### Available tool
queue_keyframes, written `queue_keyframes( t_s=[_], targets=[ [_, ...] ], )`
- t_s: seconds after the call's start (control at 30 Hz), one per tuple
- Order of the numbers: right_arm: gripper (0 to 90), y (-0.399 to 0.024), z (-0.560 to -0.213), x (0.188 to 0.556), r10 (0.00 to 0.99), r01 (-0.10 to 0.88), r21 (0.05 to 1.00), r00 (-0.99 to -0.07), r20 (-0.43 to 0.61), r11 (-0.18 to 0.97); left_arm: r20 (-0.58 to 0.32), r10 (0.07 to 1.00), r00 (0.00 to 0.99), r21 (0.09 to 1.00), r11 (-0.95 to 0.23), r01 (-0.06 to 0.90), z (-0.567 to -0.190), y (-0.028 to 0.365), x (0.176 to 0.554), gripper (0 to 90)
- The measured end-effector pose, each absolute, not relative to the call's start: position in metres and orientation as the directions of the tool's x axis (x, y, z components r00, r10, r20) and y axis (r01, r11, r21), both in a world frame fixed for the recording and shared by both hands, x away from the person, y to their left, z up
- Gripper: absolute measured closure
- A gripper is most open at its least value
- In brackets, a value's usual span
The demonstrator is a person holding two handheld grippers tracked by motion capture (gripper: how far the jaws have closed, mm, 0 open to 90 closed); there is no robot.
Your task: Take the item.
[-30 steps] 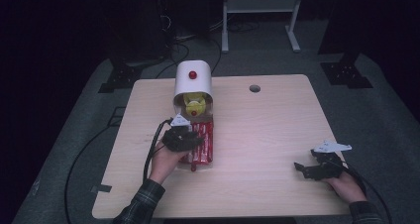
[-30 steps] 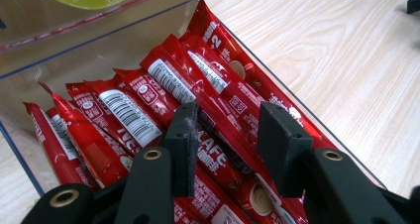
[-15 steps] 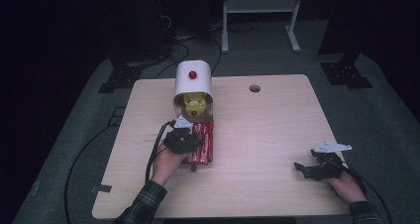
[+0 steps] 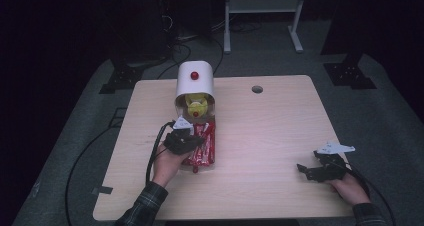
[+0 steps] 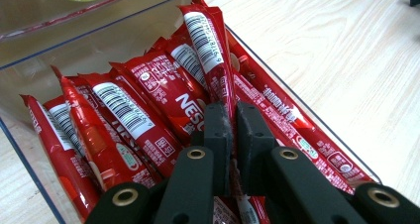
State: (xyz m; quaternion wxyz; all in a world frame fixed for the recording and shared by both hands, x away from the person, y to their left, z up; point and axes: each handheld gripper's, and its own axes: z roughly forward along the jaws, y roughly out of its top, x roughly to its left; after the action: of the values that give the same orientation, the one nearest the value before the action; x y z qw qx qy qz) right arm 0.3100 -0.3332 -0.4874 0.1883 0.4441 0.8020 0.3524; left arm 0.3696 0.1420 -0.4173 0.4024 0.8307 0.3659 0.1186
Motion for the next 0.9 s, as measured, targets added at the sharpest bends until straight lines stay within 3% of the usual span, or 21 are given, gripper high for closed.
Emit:
queue_keyframes(
  t_s=[0.9],
  targets=[
    [11.4,-0.333,-0.487,0.31,0.844,0.579,0.733,-0.536,0.011,0.358,-0.11,0.642,0.759,0.828,-0.364,0.427,-0.397,0.147,0.362,86.0]
  ],
)
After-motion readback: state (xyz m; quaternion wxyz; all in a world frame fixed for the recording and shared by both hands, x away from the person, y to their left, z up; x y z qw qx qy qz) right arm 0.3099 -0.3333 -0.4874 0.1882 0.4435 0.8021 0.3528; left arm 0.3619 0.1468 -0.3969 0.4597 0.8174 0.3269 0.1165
